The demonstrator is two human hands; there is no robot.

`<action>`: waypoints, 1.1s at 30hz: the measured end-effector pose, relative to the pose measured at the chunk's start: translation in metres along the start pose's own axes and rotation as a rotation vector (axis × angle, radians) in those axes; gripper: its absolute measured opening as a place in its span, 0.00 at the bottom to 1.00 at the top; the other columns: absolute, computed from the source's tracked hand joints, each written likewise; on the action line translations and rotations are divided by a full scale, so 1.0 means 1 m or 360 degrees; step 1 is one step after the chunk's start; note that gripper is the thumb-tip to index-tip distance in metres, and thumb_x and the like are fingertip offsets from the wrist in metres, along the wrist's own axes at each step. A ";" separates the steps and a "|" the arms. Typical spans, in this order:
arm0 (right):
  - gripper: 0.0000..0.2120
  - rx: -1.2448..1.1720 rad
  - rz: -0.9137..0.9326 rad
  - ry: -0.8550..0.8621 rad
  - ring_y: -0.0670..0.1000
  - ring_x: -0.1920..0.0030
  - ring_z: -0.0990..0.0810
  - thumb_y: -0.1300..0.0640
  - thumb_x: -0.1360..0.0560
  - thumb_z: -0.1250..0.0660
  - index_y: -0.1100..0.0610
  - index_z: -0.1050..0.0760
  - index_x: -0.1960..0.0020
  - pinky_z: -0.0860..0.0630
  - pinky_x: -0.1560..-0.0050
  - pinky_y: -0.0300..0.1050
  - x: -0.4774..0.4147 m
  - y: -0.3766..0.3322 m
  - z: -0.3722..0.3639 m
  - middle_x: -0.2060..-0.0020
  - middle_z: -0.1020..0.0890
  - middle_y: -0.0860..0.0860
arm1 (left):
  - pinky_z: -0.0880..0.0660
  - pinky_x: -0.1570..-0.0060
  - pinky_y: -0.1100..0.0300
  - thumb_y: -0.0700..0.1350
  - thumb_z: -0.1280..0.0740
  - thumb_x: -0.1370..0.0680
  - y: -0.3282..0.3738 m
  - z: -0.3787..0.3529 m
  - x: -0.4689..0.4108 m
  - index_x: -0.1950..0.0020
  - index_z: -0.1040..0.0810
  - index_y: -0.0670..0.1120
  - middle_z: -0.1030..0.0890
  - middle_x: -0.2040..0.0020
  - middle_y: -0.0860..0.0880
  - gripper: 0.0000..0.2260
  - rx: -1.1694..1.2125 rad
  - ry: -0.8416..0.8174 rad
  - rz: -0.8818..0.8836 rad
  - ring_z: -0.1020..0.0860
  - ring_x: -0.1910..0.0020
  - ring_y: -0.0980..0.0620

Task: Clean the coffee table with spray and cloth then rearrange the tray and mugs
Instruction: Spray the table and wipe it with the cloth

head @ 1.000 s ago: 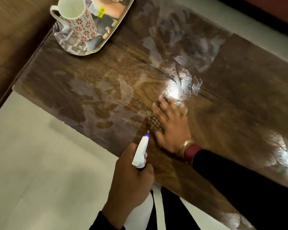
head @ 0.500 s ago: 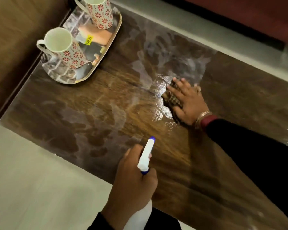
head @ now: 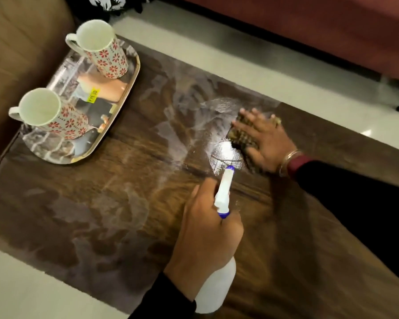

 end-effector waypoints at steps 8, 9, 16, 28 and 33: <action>0.36 -0.0024 0.0121 -0.0059 0.56 0.16 0.52 0.43 0.28 0.43 0.40 0.38 0.19 0.57 0.25 0.74 0.006 -0.006 -0.005 0.16 0.47 0.45 | 0.30 0.66 0.65 0.46 0.36 0.34 0.025 -0.015 -0.035 0.56 0.30 0.50 0.29 0.63 0.52 0.08 -0.0001 0.0022 0.0000 0.28 0.64 0.52; 0.37 0.0018 0.0287 -0.0109 0.55 0.16 0.53 0.44 0.29 0.41 0.40 0.38 0.19 0.57 0.24 0.71 0.023 -0.019 -0.012 0.16 0.48 0.45 | 0.30 0.65 0.64 0.46 0.36 0.34 0.027 -0.016 -0.040 0.56 0.31 0.49 0.30 0.62 0.52 0.08 -0.0028 0.0003 -0.0005 0.28 0.64 0.52; 0.36 -0.0132 -0.0491 0.0152 0.59 0.17 0.47 0.37 0.27 0.47 0.39 0.40 0.19 0.53 0.24 0.77 -0.035 0.057 0.021 0.16 0.45 0.49 | 0.26 0.64 0.49 0.44 0.36 0.33 0.023 -0.002 -0.062 0.58 0.33 0.48 0.30 0.64 0.50 0.07 -0.0029 0.0033 -0.0064 0.29 0.65 0.49; 0.38 0.0087 0.0387 -0.0151 0.55 0.16 0.51 0.41 0.27 0.41 0.41 0.43 0.17 0.55 0.22 0.67 -0.034 -0.058 -0.019 0.15 0.49 0.47 | 0.21 0.58 0.48 0.44 0.35 0.33 0.023 0.050 -0.086 0.53 0.29 0.47 0.26 0.62 0.51 0.10 -0.0071 0.0172 -0.0051 0.25 0.60 0.49; 0.37 -0.0075 -0.0388 0.0076 0.61 0.17 0.46 0.38 0.27 0.48 0.41 0.42 0.18 0.47 0.25 0.77 -0.100 0.027 0.028 0.16 0.44 0.51 | 0.20 0.56 0.53 0.46 0.35 0.32 0.008 0.068 -0.075 0.52 0.34 0.55 0.25 0.58 0.54 0.12 -0.0084 0.0135 -0.0043 0.23 0.57 0.52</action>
Point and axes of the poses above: each hand's wrist, its own x-axis away from the middle knuckle, its own z-axis out of the back of the hand, y = z × x, the point moved 9 cm from there along -x, towards the middle knuckle
